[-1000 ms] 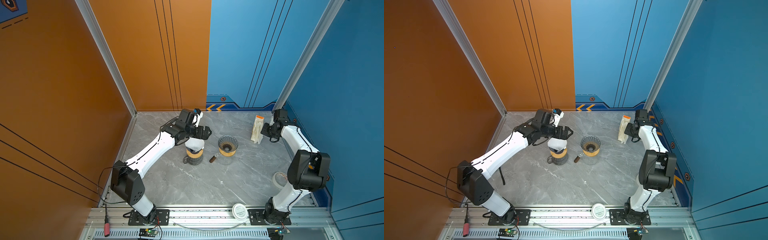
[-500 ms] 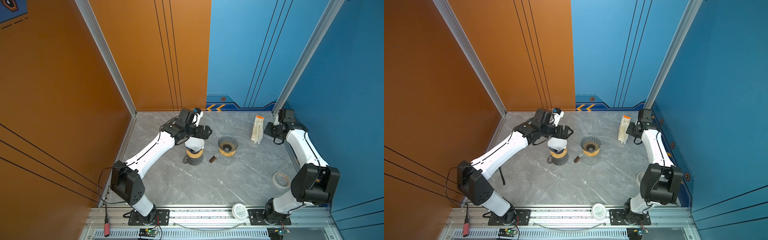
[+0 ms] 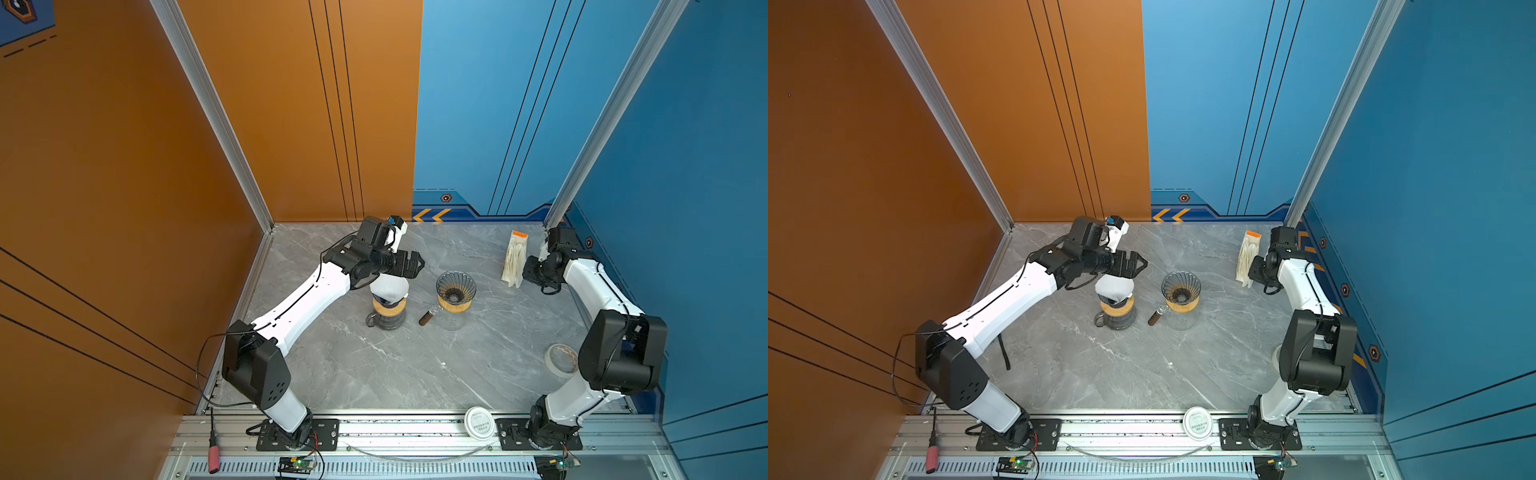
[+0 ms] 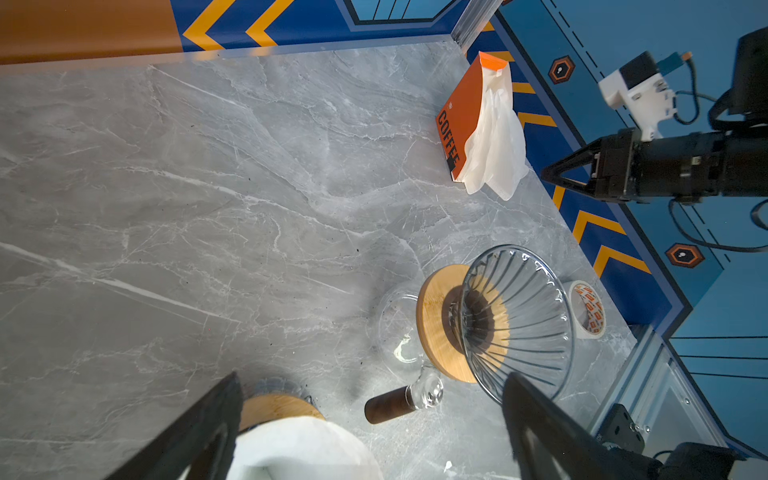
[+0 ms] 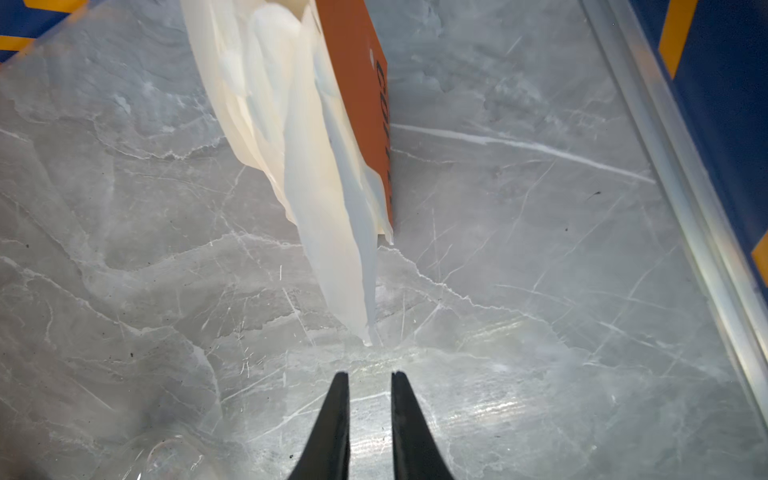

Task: Place the coffee filter in the dripper
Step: 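Pull one white paper filter out of the box with the right gripper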

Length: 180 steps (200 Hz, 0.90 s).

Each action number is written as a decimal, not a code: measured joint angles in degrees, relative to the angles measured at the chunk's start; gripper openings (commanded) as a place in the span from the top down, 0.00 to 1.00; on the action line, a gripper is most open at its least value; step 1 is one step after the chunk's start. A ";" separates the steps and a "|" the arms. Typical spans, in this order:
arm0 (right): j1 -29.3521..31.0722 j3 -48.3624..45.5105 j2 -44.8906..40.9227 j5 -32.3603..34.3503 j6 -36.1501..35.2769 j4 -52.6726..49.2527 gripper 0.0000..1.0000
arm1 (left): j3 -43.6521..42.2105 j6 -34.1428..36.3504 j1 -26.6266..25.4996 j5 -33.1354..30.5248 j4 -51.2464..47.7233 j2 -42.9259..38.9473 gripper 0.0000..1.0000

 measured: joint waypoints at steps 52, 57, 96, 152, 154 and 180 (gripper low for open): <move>-0.26 0.04 5.11 -0.02 0.15 4.46 0.74 | 1.97 -0.04 0.00 0.44 -0.09 2.54 0.02; -0.26 0.24 5.84 -0.02 0.15 4.83 0.74 | 2.14 -0.04 0.00 0.50 -0.09 2.80 0.02; -0.37 2.45 10.38 0.00 0.22 6.43 0.80 | 3.23 -0.09 -0.31 0.90 -0.13 4.39 0.02; -0.37 4.28 11.47 0.02 0.50 8.17 0.96 | 3.54 -0.24 -0.48 1.05 -0.17 5.07 0.02; -0.37 4.28 11.47 0.04 0.57 8.24 0.97 | 3.54 -0.24 -0.48 1.07 -0.17 5.07 0.02; -0.37 4.28 11.47 0.07 0.61 8.39 1.00 | 3.54 -0.24 -0.48 1.05 -0.17 5.11 0.02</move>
